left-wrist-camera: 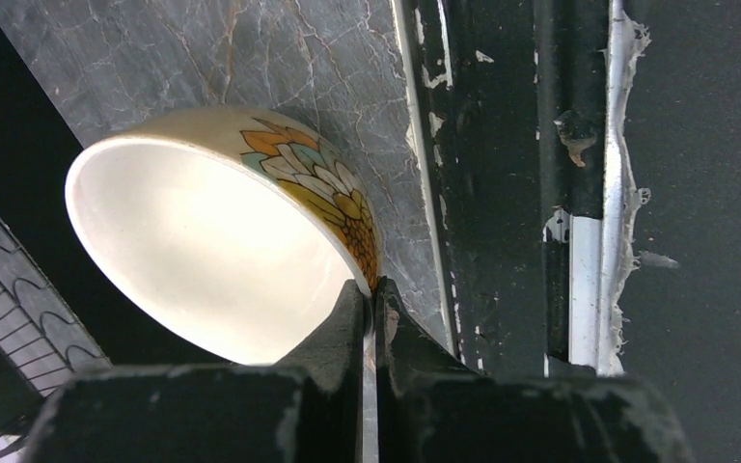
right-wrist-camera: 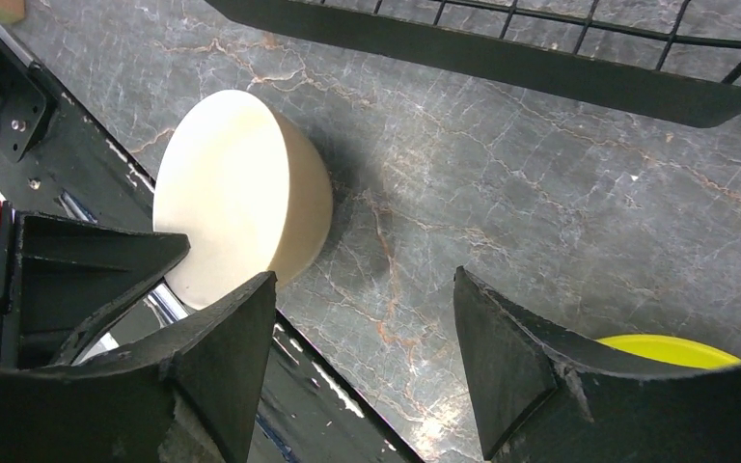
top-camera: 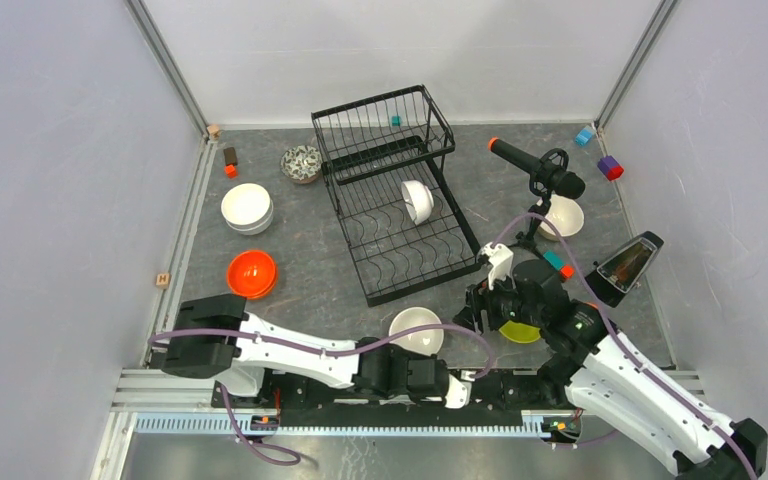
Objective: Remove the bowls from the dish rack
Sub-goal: Place the bowl at the center of the board.
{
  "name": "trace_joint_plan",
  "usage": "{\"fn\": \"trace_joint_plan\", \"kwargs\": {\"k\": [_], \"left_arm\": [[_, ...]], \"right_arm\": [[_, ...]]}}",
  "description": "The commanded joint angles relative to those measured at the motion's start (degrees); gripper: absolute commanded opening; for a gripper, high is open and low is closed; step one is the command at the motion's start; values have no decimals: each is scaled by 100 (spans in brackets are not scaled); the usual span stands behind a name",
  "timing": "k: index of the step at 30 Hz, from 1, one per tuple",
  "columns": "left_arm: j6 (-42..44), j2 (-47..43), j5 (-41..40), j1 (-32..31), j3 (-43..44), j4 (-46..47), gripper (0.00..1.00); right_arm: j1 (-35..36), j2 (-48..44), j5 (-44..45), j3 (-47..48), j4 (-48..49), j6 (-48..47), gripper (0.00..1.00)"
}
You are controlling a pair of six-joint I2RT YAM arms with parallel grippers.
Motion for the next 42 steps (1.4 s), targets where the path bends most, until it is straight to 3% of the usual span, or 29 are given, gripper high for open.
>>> {"fn": "trace_joint_plan", "kwargs": {"k": [1,9,13,21,27,30,31,32,38,42], "left_arm": [[322,177,-350,-104,494,-149,2],[151,324,-365,-175,831,-376,8],[9,357,-295,-266,949,-428,19],[-355,254,-303,-328,1028,-422,49],[-1018,-457,-736,-330,934,-179,67],[-1513,-1072,-1194,-326,661,117,79],[-1729,-1270,-1370,-325,567,210,95],[-1969,-1513,-1478,-331,456,279,99],[-4125,-2649,-2864,-319,-283,579,100],[-5642,-3042,-3339,-300,-698,427,100]], "right_arm": [[265,132,259,187,231,58,73],[685,655,1141,603,-15,-291,73],[709,649,1219,548,-3,-316,74],[708,463,1255,532,-66,-270,75],[709,256,1423,760,-360,-418,77],[709,97,1499,789,-386,-554,79],[708,41,1626,798,-400,-585,79],[704,13,1694,820,-423,-597,79],[708,-73,1351,642,-172,-412,78],[704,330,1054,530,0,-374,75]]}}
